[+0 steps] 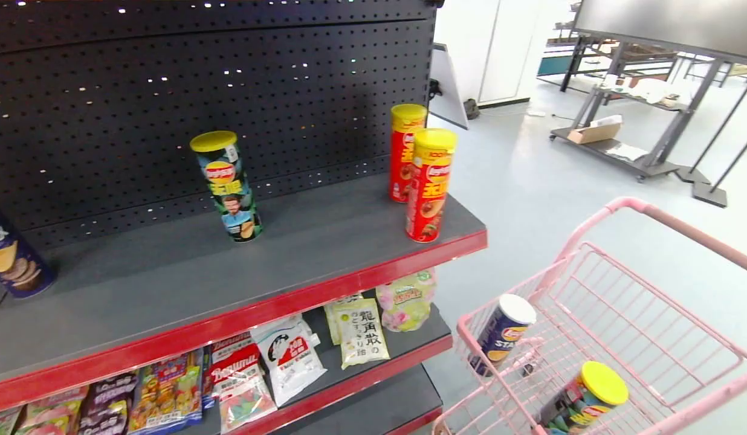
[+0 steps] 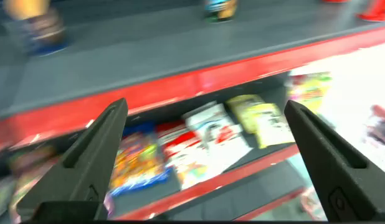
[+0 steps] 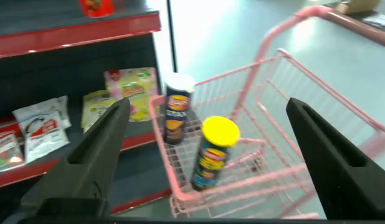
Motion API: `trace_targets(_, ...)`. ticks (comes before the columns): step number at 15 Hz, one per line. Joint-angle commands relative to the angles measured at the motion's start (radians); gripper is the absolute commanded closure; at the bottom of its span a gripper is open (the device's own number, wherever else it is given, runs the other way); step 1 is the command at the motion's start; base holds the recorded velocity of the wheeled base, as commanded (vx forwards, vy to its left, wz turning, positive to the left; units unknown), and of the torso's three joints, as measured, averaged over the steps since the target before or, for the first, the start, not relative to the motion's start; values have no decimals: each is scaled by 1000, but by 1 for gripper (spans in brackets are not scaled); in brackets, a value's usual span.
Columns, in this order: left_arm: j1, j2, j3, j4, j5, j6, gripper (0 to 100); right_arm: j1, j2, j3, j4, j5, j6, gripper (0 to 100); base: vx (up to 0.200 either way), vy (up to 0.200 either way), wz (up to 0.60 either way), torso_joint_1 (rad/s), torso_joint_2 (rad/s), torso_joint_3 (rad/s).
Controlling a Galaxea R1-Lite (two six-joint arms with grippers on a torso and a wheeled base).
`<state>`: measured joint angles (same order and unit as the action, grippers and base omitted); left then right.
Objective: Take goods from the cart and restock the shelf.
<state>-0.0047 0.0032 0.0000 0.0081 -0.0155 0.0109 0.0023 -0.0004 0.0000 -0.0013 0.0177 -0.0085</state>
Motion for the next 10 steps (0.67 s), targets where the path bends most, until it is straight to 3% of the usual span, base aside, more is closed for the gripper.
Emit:
trace_targets(1,0,0,0,0,0,1,0,1,0,0,0,1,-1,0,0,0,-600,2,7,2)
trace_targets(6,0,0,0,0,0,0,0,-1,0,0,0,1,1,0,0,0,-600,5,2,3)
trace_targets(10,0,0,0,0,0,1,0,-1,0,0,0,-1,-1,0,0,0,0,0,0,0)
